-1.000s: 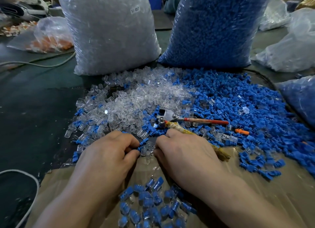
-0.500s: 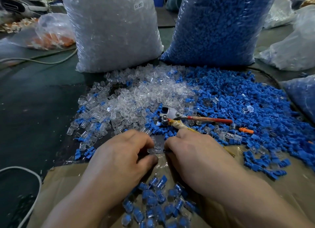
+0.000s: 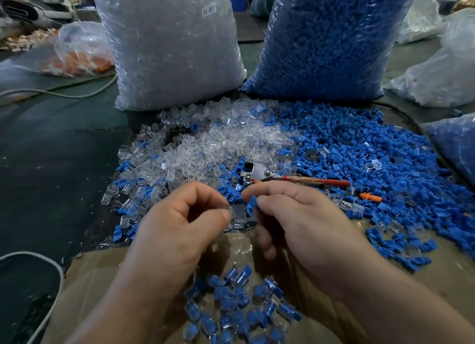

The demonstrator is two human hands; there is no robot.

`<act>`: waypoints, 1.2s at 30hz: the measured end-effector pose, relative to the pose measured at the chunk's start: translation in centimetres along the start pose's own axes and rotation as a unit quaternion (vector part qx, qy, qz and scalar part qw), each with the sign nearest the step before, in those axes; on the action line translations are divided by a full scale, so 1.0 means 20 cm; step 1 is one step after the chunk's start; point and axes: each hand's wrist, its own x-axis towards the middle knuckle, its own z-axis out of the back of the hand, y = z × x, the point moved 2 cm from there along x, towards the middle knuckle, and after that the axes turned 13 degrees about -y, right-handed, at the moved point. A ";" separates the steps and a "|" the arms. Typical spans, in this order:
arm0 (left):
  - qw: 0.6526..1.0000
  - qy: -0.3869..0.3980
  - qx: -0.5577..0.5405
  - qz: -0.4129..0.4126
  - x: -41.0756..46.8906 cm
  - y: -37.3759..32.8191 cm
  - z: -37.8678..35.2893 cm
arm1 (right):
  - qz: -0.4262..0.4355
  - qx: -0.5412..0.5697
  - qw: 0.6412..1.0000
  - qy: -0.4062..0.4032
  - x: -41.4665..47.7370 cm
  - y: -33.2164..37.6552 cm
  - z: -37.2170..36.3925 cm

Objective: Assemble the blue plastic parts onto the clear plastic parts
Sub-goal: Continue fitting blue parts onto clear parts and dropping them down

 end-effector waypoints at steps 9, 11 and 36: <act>0.972 0.073 -0.197 0.108 0.01 0.01 -0.04 | -0.125 0.248 0.950 0.140 -0.01 0.02 -0.05; 0.967 0.075 -0.215 0.115 0.01 0.00 -0.04 | -0.125 0.258 0.946 0.149 0.00 0.02 -0.04; 0.956 0.167 -0.213 0.115 0.03 0.03 -0.04 | -0.040 0.153 0.986 0.061 -0.01 0.00 0.00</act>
